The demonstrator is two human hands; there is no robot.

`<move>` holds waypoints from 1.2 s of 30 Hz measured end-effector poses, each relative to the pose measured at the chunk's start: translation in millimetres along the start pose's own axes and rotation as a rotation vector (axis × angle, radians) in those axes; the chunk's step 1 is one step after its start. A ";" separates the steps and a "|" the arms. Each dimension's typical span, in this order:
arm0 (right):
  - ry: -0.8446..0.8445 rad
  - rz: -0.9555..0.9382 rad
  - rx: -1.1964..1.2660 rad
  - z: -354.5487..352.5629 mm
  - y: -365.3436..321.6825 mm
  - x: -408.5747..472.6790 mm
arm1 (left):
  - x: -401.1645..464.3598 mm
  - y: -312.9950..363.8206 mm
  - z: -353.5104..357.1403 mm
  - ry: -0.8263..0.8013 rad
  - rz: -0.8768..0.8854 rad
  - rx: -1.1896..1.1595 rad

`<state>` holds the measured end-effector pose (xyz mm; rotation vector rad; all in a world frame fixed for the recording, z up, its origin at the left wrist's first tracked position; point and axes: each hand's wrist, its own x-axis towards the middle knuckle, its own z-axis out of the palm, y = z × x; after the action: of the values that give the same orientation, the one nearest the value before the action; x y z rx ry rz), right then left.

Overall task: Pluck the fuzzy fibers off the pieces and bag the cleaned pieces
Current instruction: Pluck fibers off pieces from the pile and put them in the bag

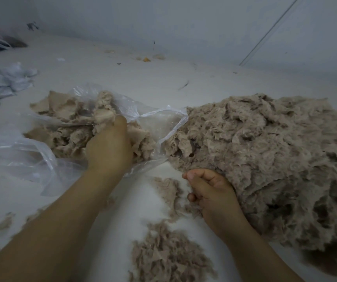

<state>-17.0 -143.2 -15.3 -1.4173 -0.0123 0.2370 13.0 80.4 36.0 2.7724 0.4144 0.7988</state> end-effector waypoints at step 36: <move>-0.017 -0.035 0.005 1.7 2.1 1.7 | -56.2 39.7 -1.0 -0.534 -0.218 -1.211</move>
<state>-15.9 -141.0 -17.4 -1.4087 -0.0501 0.2202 -25.0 24.9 21.2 1.6384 0.0565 0.1057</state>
